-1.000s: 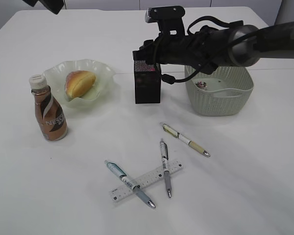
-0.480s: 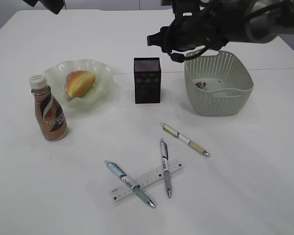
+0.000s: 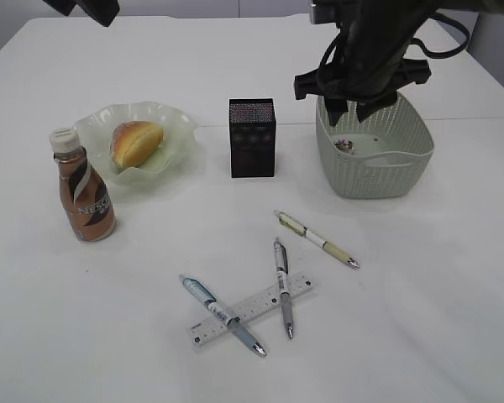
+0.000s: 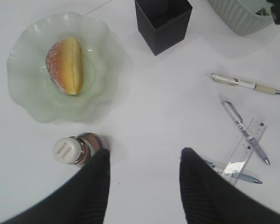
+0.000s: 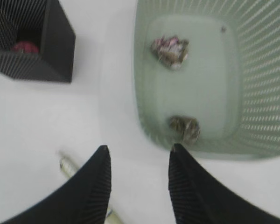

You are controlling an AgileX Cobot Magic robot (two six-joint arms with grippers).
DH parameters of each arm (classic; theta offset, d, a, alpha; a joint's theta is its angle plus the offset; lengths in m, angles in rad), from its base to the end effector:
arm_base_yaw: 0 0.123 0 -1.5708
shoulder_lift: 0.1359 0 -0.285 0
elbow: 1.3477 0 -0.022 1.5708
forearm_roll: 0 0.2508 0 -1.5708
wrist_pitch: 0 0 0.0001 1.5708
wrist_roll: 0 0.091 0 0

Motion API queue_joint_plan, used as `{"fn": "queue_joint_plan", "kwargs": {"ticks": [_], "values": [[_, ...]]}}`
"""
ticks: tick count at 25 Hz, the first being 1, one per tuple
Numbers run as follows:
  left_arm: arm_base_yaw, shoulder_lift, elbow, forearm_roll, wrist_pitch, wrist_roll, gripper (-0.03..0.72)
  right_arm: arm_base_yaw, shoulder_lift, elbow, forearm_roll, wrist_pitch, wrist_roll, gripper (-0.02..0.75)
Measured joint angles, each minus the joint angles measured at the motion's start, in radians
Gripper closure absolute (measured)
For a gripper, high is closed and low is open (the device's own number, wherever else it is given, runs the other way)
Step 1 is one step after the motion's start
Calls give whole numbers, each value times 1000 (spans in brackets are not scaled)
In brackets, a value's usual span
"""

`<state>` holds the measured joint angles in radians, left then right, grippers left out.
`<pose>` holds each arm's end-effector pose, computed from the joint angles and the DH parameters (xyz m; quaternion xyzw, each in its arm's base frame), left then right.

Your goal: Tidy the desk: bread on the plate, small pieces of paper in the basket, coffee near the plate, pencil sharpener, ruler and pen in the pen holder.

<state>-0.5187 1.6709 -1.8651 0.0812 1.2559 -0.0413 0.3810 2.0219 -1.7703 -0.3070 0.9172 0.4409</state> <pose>0.3095 -0.1686 0.4158 0.2265 0.9279 -0.0421 0.2933 0.4278 0.1478 0.2639 -0.0321 0.9602 -0.0330 0.2754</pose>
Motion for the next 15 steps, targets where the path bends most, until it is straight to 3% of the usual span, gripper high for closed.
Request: {"fn": "queue_joint_plan", "kwargs": {"ticks": [6, 11, 15], "values": [[0, 0, 0, -29, 0, 0, 336, 0, -4, -74, 285, 286, -236, 409], [0, 0, 0, -81, 0, 0, 336, 0, -19, -131, 399, 310, -295, 409], [0, 0, 0, -114, 0, 0, 335, 0, -60, -133, 423, 312, -301, 409]]}}
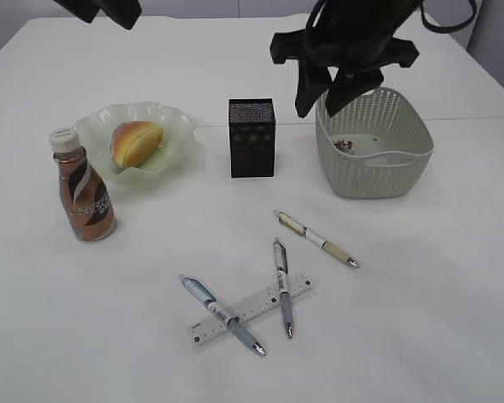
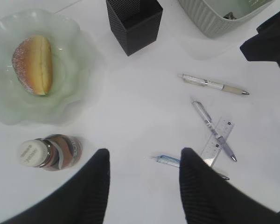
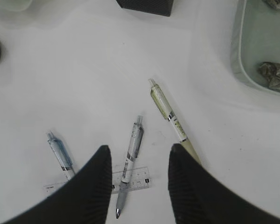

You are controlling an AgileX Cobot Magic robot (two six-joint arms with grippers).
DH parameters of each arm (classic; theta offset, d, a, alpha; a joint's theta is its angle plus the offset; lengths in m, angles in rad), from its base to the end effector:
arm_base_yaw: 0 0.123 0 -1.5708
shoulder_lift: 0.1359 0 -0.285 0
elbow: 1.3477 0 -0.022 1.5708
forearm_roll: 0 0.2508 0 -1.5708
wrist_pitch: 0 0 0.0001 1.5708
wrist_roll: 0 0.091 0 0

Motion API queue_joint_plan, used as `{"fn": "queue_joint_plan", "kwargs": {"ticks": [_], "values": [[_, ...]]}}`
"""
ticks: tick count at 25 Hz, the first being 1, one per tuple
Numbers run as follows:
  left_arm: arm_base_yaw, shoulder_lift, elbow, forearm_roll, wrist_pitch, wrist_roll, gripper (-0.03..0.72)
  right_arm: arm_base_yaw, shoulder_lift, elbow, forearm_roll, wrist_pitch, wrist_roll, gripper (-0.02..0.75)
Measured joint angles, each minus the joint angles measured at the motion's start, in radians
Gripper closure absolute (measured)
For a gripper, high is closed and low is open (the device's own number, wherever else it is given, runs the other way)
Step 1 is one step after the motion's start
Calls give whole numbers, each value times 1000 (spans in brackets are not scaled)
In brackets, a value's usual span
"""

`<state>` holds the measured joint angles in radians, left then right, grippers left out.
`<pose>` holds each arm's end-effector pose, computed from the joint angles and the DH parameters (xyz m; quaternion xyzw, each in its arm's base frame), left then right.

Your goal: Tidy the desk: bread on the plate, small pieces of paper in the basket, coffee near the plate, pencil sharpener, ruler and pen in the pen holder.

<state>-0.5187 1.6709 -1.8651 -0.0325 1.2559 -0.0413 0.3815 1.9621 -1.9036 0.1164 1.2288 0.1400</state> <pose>0.3047 -0.1772 0.4156 0.2257 0.9287 -0.0968 0.2778 0.3920 0.1680 0.3142 -0.1092 0.9752 0.1029 0.1629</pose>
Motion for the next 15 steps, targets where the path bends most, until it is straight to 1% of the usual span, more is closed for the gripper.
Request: {"fn": "queue_joint_plan", "kwargs": {"ticks": [3, 5, 10, 12, 15], "values": [[-3, 0, 0, -29, 0, 13, 335, 0, -48, 0, -11, 5, 0, 409], [-18, 0, 0, -40, 0, 17, 335, 0, -89, 14, -27, 7, 0, 409], [-62, 0, 11, -49, 0, 34, 335, 0, -218, 136, -43, 7, -13, 409], [-69, -1, 50, -51, 0, 41, 335, 0, -271, 215, -47, 8, -23, 409], [-71, -1, 147, -53, -2, 58, 335, 0, -357, 336, -49, 8, -39, 409]]}}
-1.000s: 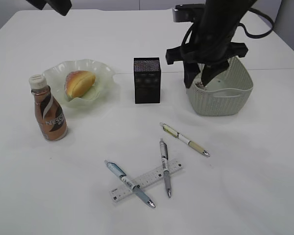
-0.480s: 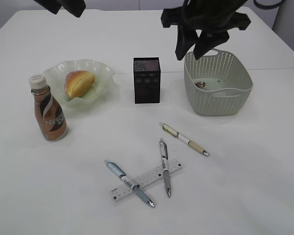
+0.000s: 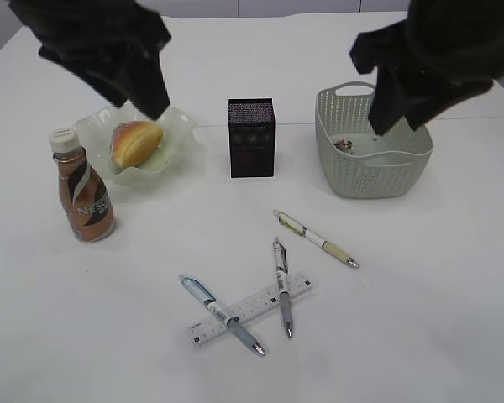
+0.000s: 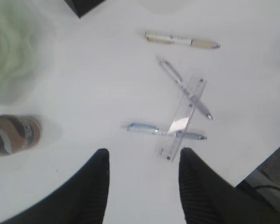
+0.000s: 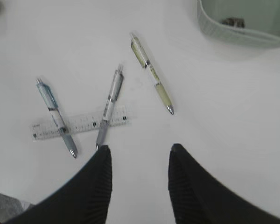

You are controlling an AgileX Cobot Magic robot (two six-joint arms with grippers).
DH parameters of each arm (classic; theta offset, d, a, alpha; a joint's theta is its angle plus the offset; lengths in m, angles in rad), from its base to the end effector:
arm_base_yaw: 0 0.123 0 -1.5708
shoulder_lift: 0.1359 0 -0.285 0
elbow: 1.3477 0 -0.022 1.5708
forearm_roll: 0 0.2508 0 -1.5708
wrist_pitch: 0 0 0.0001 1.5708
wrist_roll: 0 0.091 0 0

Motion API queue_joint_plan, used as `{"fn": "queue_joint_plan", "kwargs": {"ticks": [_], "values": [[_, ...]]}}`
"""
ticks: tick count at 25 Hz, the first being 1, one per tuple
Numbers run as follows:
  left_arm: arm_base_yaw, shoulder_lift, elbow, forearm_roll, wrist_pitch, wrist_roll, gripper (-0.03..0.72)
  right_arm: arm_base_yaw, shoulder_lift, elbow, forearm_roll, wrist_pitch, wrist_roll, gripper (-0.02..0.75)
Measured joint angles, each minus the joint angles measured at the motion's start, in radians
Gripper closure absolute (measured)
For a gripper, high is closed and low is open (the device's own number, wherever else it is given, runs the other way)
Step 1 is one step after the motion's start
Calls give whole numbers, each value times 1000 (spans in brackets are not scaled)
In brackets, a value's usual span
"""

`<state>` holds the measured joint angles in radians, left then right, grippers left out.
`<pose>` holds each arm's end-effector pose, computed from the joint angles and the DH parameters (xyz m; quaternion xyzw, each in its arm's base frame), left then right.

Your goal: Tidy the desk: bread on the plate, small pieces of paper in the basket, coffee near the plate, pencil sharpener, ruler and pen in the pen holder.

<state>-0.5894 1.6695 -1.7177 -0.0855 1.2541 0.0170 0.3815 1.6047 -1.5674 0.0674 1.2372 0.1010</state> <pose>0.2880 -0.2015 0.3743 0.2870 0.9304 -0.1040 0.2028 0.3055 0.1288 0.3542 -0.1324 0.9721 0.0779 0.1770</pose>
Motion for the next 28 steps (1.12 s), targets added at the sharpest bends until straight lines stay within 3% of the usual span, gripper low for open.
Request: {"fn": "queue_joint_plan", "kwargs": {"ticks": [6, 12, 24, 28], "values": [[-2, 21, 141, -2, -4, 44, 314, 0, -183, 218, -5, 2, -3, 409], [-69, 92, 153, -2, -12, 114, 232, 0, -340, 389, -11, 4, -9, 409], [-225, 304, 153, 31, -32, 148, 218, 0, -460, 479, -15, 5, -35, 409], [-248, 348, 153, 44, -61, 150, 197, 0, -464, 479, -21, 5, -44, 409]]}}
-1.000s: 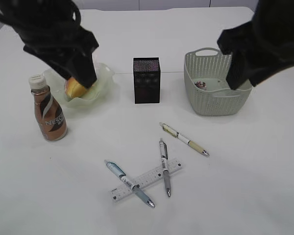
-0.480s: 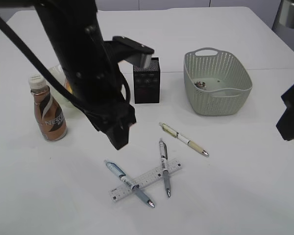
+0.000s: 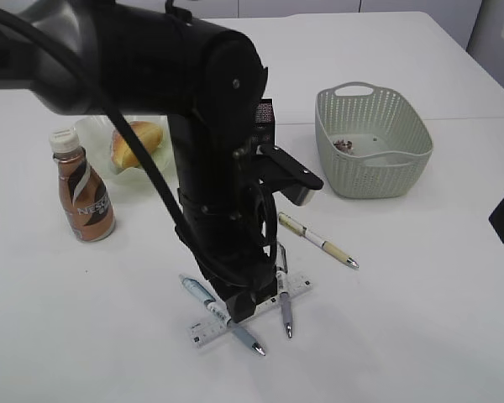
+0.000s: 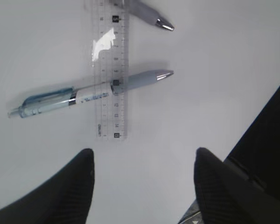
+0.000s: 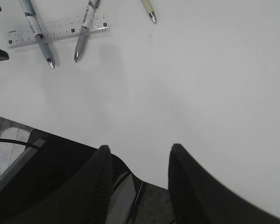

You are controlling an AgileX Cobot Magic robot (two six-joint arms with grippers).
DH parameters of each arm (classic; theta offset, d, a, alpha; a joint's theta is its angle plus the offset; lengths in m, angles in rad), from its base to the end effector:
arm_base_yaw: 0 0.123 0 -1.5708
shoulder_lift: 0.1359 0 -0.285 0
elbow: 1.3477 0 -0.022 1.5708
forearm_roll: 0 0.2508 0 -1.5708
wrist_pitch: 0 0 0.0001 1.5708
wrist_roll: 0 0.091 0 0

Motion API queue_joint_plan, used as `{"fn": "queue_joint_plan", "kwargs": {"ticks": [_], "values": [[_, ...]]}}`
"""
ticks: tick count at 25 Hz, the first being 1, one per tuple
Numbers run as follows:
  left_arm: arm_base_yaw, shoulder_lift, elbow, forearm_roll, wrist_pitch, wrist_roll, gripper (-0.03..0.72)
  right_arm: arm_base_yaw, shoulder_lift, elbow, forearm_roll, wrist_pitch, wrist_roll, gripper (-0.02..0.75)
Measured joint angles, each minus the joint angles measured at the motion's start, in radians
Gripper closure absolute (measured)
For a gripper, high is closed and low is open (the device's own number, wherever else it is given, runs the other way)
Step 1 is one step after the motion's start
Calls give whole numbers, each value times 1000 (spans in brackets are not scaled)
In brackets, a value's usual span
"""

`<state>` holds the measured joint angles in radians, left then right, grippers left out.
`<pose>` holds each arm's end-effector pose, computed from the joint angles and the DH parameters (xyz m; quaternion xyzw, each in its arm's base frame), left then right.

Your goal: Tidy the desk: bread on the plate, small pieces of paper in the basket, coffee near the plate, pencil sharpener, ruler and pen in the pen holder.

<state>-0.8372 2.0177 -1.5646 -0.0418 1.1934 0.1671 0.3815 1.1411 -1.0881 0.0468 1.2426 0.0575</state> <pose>0.2651 -0.2994 0.2008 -0.4745 -0.8800 0.0203 0.0010 0.1837 0.0780 0.3413 -0.1552 0.9710 0.0618 0.1708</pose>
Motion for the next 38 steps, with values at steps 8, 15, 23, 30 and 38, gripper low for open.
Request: {"fn": "queue_joint_plan", "kwargs": {"ticks": [8, 15, 23, 30, 38], "values": [[0, 92, -36, 0, -94, 2, 189, 0, 0, 0, -2, 0, -13, 409], [0, 206, -162, 0, -99, 2, 188, 0, 0, 0, -2, 0, -17, 409], [0, 258, -200, 18, -81, 2, 188, 0, 0, 0, -2, 0, -17, 409], [0, 280, -200, 42, -81, 2, 188, 0, 0, 0, -2, 0, -19, 409], [0, 320, -201, 42, -81, 2, 190, 0, 0, 0, -2, 0, -19, 409]]}}
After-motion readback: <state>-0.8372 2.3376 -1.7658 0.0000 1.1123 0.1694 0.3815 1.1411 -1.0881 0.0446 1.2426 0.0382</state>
